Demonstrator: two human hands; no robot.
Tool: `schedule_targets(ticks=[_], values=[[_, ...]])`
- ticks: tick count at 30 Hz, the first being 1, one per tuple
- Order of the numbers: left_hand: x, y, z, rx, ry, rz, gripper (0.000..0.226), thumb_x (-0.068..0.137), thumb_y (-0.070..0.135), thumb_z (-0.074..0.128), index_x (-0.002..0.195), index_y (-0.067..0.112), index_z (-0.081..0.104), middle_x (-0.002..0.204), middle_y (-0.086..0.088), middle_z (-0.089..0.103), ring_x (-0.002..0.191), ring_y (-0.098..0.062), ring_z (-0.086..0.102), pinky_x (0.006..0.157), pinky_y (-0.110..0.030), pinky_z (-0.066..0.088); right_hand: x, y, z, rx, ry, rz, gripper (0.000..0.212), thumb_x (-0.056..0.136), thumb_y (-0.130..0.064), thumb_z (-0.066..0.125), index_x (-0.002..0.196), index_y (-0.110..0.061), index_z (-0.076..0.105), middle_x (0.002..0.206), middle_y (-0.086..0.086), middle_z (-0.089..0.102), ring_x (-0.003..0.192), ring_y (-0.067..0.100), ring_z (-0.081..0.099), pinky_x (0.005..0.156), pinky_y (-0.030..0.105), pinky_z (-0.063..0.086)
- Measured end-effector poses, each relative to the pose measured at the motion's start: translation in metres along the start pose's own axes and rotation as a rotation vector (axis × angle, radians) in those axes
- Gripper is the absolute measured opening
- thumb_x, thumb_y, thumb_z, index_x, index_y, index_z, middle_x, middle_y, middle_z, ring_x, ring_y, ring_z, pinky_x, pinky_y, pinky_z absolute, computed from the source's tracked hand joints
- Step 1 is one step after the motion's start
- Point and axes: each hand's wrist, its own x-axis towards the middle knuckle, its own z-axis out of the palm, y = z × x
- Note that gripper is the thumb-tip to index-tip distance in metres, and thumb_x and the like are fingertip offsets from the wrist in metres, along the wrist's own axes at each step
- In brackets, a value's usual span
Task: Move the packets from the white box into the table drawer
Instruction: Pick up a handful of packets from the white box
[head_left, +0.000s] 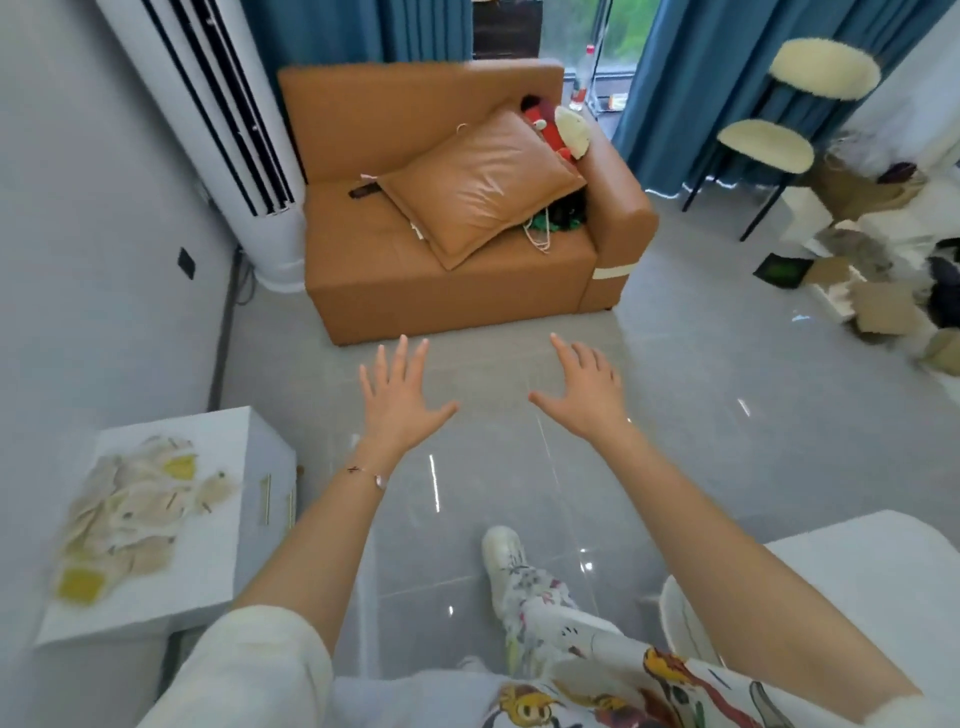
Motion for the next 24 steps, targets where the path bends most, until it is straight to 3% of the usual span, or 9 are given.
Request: schedule_targets(ticks=[14, 20, 24], values=[[0.068, -0.172, -0.047, -0.036, 0.147, -0.672, 0.099, 0.081, 0.068, 0.052, 0.153, 0.029, -0.005, 0.162, 0.001, -0.010, 0.147, -0.030, -0.012, 0.116, -0.054, -0.005, 0.208, -0.238, 0.043, -0.164, -0.195, -0.657, 0.086, 0.084, -0.058, 0.056, 0.153, -0.034, 0.010, 0.157, 0.003, 0.022, 0.145, 0.028, 0.014, 0.115, 0.047, 0.018], [0.045, -0.234, -0.058, -0.080, 0.237, -0.904, 0.095, 0.082, 0.066, 0.053, 0.153, 0.028, 0.002, 0.162, -0.001, -0.005, 0.148, -0.030, -0.008, 0.116, -0.055, -0.003, 0.232, -0.353, 0.079, -0.207, -0.297, -0.920, 0.086, 0.084, -0.058, 0.055, 0.153, -0.033, 0.008, 0.156, 0.004, 0.022, 0.144, 0.028, 0.014, 0.116, 0.048, 0.018], [0.017, -0.283, -0.054, -0.099, 0.249, -1.068, 0.095, 0.084, 0.066, 0.049, 0.152, 0.030, -0.007, 0.161, 0.000, -0.011, 0.148, -0.030, -0.010, 0.117, -0.054, -0.004, 0.224, -0.429, 0.117, -0.195, -0.366, -1.050, 0.086, 0.084, -0.057, 0.057, 0.153, -0.033, 0.011, 0.153, 0.003, 0.028, 0.144, 0.026, 0.018, 0.115, 0.046, 0.019]])
